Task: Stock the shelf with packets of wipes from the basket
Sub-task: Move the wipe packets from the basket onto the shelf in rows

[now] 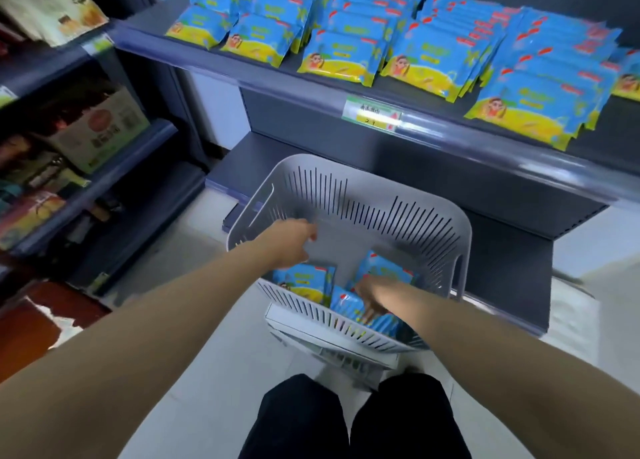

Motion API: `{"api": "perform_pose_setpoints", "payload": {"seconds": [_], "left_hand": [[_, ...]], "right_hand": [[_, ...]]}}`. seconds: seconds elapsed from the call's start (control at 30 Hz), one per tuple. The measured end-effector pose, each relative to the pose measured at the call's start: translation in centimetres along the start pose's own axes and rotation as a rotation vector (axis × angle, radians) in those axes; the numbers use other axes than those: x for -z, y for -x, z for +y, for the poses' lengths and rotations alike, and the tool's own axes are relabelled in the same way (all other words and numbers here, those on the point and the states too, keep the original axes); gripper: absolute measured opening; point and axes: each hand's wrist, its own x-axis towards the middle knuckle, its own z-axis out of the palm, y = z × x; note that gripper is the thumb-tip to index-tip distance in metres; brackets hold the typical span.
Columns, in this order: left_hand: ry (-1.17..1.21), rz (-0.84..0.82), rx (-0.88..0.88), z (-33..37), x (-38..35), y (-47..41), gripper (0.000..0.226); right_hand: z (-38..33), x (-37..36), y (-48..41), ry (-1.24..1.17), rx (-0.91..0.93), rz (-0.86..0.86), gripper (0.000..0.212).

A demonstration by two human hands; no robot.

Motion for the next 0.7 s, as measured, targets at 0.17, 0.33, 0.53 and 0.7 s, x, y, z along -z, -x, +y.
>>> {"api": "perform_pose_setpoints", "payload": {"seconds": [0.17, 0.33, 0.53, 0.7], "left_hand": [[-0.011, -0.080, 0.021, -1.0, -1.3, -2.5, 0.039], [-0.007, -0.199, 0.057, -1.5, -3.6, -5.2, 0.041], [-0.173, -0.433, 0.017, -2.2, -6.3, -7.7, 0.054], [-0.283, -0.619, 0.039, -2.1, -8.6, -8.6, 0.067]], "right_hand": [[0.9, 2.6, 1.1, 0.032, 0.001, 0.096, 0.019], [3.6, 8.7, 3.3, -0.073, -0.051, 0.448, 0.031], [5.4, 9.4, 2.7, -0.160, -0.115, 0.536, 0.040], [5.7, 8.6, 1.5, -0.241, -0.087, 0.541, 0.051]]}}
